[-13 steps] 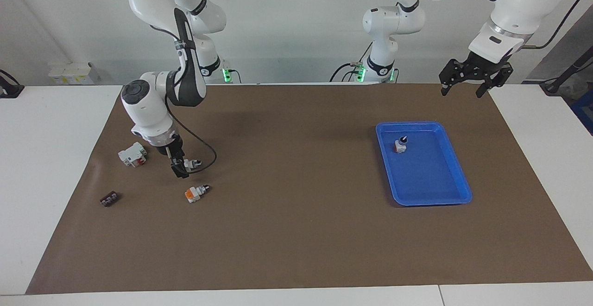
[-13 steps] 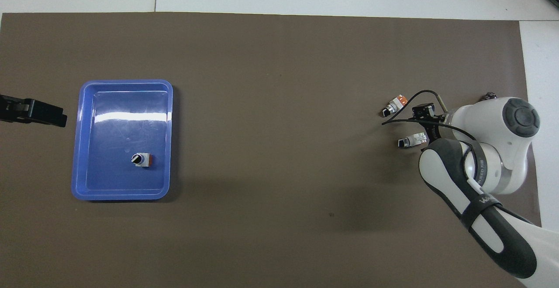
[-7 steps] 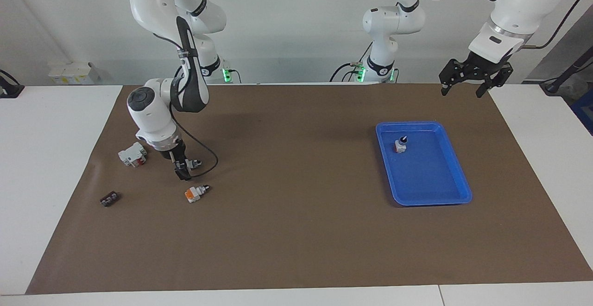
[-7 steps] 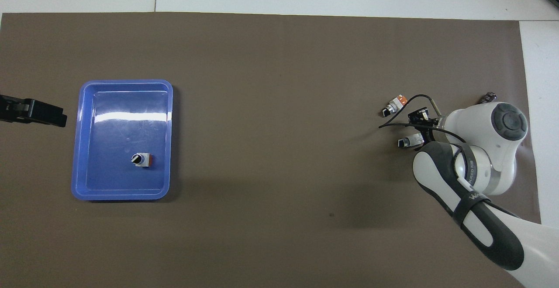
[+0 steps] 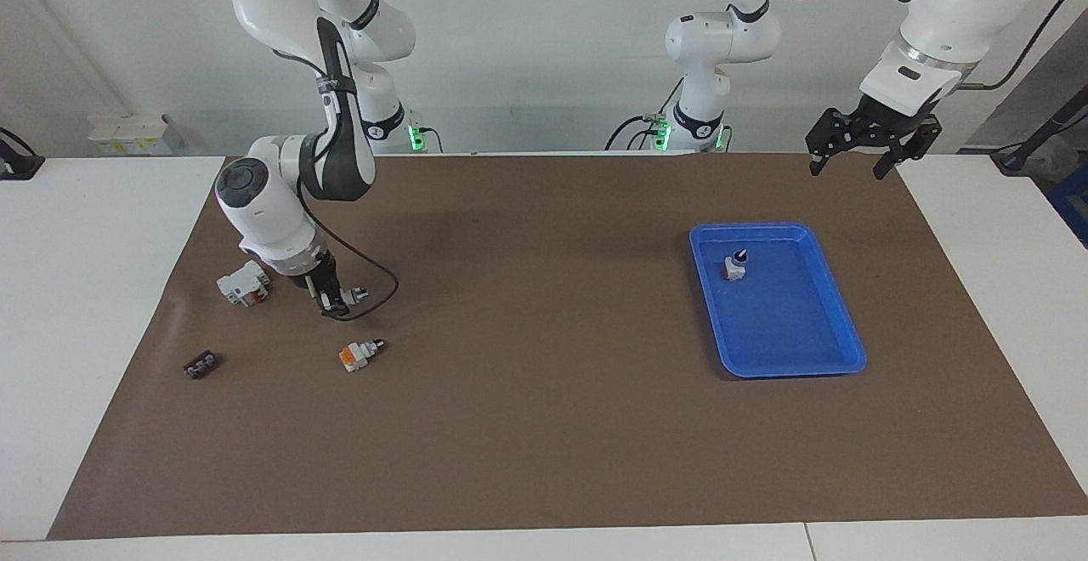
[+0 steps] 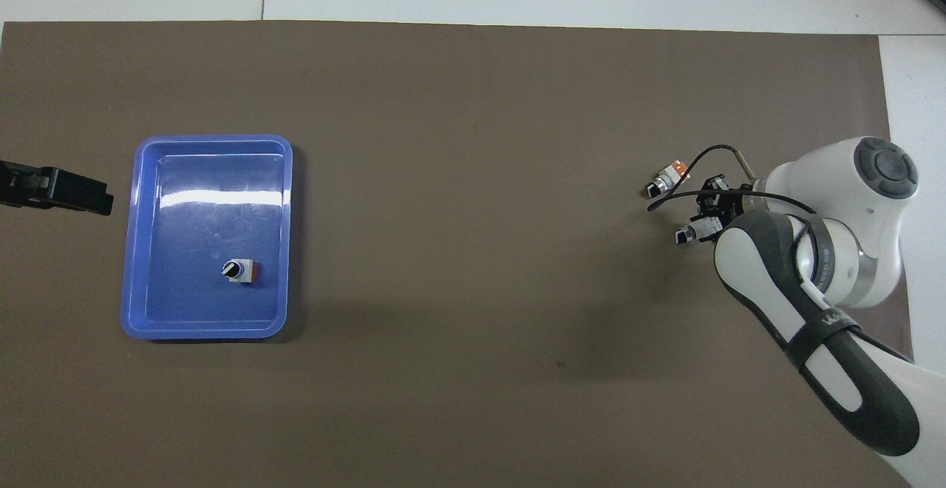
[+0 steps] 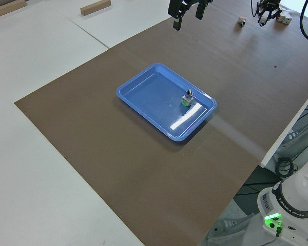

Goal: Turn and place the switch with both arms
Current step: 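Carry the switch with the right gripper toward the blue tray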

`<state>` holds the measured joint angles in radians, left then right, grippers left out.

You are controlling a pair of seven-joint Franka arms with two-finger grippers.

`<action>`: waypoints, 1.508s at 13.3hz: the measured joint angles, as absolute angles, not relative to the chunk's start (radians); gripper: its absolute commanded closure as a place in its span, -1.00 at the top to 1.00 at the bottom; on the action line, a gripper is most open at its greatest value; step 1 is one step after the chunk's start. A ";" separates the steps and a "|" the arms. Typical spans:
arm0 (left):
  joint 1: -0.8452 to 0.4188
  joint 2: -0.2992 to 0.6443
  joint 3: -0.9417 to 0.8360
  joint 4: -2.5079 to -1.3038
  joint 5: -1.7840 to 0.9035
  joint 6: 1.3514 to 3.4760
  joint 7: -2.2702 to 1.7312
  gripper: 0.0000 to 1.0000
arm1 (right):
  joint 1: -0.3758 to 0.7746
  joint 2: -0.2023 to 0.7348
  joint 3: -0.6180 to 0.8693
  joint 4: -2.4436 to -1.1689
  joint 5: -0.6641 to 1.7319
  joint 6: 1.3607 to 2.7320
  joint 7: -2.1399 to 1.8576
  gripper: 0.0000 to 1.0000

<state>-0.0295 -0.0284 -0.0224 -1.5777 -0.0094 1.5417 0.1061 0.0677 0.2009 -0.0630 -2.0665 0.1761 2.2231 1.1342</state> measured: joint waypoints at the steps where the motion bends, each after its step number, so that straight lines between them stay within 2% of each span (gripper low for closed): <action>1: -0.029 -0.028 -0.022 -1.578 -0.009 1.542 0.106 1.00 | 0.074 0.199 -0.060 -2.019 0.249 2.158 1.134 -1.00; 3: -0.029 -0.028 -0.022 -1.578 -0.009 1.542 0.106 1.00 | 0.079 0.193 -0.048 -1.921 0.386 2.014 1.134 -1.00; 5: -0.029 -0.028 -0.022 -1.578 -0.009 1.542 0.106 1.00 | 0.083 0.190 -0.004 -1.849 0.478 1.932 1.133 -1.00; 10: -0.029 -0.028 -0.022 -1.578 -0.009 1.542 0.106 1.00 | 0.129 0.191 0.083 -1.741 0.826 1.929 1.150 -1.00; 18: -0.037 -0.050 -0.045 -1.578 -0.009 1.524 0.109 1.00 | 0.294 0.163 0.094 -1.659 0.887 1.934 1.450 -1.00; 20: -0.043 -0.064 -0.047 -1.577 -0.009 1.510 0.109 1.00 | 0.325 0.163 0.102 -1.650 0.909 1.998 1.545 -1.00</action>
